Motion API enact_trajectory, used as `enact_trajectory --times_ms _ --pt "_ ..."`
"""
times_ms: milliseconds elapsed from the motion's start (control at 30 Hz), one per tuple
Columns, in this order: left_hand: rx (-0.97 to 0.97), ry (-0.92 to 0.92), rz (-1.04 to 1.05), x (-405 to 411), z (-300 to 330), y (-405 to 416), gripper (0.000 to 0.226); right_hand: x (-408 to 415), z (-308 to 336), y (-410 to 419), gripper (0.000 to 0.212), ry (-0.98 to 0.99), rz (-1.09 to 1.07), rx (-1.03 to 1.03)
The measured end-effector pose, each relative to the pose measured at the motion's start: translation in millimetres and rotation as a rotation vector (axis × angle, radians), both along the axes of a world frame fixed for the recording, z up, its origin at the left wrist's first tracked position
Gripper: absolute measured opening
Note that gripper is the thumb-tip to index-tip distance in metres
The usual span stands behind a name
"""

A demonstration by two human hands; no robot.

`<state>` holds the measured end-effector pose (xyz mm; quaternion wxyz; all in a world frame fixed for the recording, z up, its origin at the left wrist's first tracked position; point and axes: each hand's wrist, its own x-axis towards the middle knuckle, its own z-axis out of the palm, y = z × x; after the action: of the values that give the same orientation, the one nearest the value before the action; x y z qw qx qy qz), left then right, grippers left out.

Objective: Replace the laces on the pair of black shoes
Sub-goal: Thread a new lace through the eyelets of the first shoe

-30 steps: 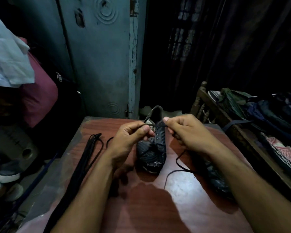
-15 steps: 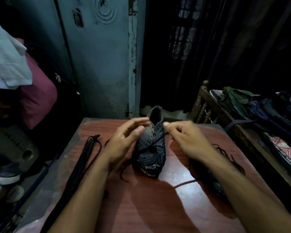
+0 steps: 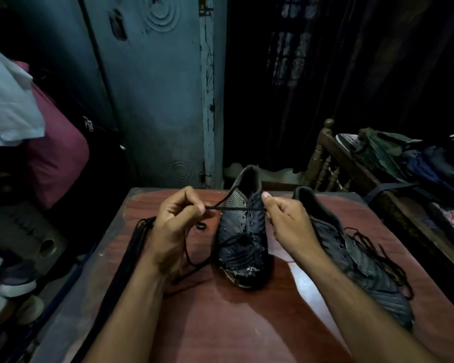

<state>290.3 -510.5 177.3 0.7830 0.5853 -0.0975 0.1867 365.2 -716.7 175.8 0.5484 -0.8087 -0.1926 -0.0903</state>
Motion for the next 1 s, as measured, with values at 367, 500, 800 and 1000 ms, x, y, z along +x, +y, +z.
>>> enact_trajectory --times_ms 367,500,800,1000 --pt "0.85 0.028 0.136 7 -14 -28 0.028 -10 -35 4 0.046 -0.275 0.124 -0.101" --pt "0.748 0.083 0.086 10 -20 -30 0.014 -10 -33 2 0.048 -0.276 0.126 -0.102" --pt "0.611 0.043 0.154 4 -6 -14 0.015 -4 -35 -3 0.052 -0.219 -0.03 0.019" --pt "0.857 -0.005 0.211 4 -8 -24 0.027 -6 -37 1 0.056 -0.237 0.069 -0.035"
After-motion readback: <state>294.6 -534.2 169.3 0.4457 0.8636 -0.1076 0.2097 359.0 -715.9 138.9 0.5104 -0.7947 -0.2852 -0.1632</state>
